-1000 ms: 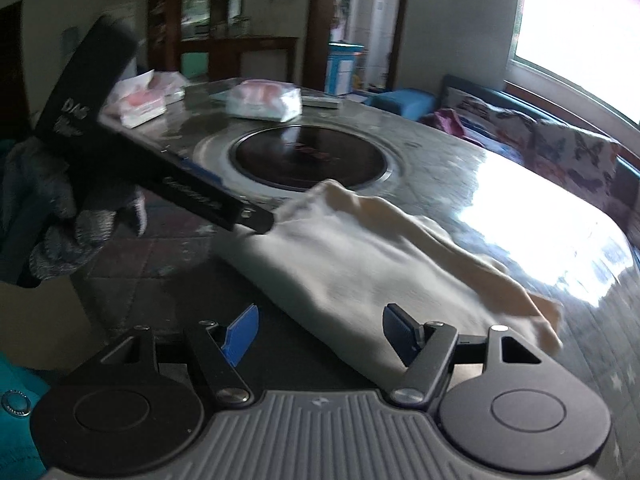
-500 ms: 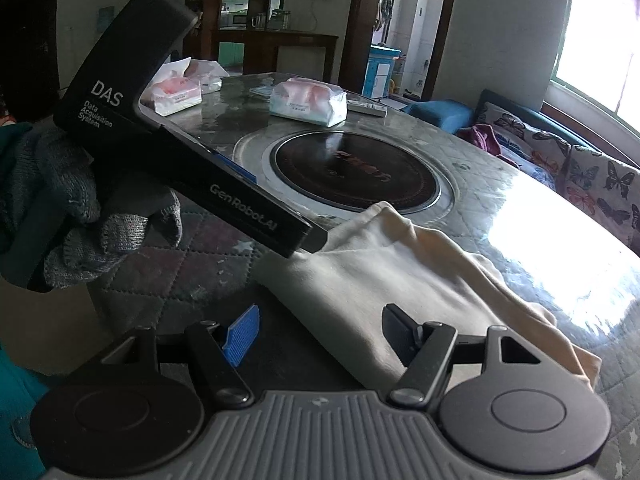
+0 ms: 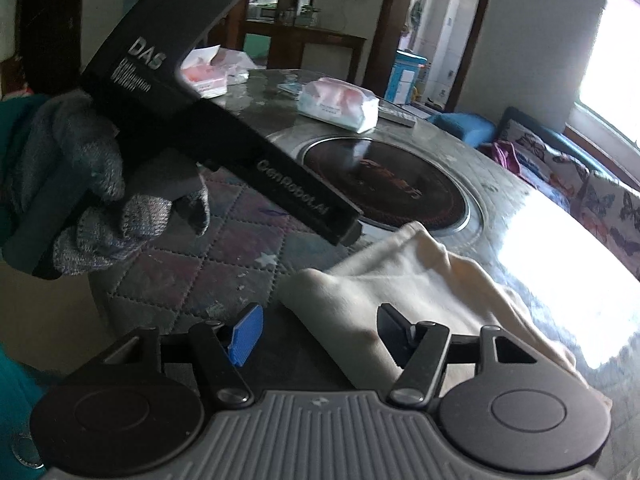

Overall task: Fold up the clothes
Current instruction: 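Open both grippers and withdraw them from the folded sweatshirt, then grasp the folded cream sweatshirt edge with the right gripper while the left gripper grasps it too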

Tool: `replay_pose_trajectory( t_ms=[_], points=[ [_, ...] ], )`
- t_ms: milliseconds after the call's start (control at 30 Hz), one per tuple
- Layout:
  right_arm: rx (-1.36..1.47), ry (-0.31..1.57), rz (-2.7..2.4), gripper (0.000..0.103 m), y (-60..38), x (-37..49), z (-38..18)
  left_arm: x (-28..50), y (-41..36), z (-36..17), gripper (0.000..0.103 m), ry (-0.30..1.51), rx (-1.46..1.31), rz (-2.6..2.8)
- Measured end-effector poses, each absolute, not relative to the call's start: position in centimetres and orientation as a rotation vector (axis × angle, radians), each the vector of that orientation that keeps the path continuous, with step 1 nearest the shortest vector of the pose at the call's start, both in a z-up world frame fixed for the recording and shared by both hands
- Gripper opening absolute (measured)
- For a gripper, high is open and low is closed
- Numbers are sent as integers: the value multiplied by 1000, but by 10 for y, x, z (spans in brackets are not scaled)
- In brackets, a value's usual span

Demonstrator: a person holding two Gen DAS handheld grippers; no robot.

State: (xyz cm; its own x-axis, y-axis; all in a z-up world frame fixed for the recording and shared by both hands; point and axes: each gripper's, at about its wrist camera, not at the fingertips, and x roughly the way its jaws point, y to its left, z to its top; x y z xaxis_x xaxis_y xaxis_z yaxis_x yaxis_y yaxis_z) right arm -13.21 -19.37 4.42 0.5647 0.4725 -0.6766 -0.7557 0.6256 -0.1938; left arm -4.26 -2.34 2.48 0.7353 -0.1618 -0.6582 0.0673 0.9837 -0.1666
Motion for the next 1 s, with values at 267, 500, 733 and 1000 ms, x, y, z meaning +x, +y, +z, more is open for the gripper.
replay_pose_trajectory(
  t_ms=[267, 500, 733, 1000],
  points=[
    [-636, 592, 769, 44, -174, -128, 32, -37, -15, 26, 92, 769, -272, -177],
    [-572, 593, 747, 13, -180, -117, 34, -29, -11, 23, 92, 811, -442, -229],
    [-391, 603, 766, 9, -205, -103, 56, -16, -13, 16, 92, 869, -601, -254],
    [-295, 582, 780, 8, -230, -96, 72, -1, -29, 8, 85, 927, -711, -285]
  ],
)
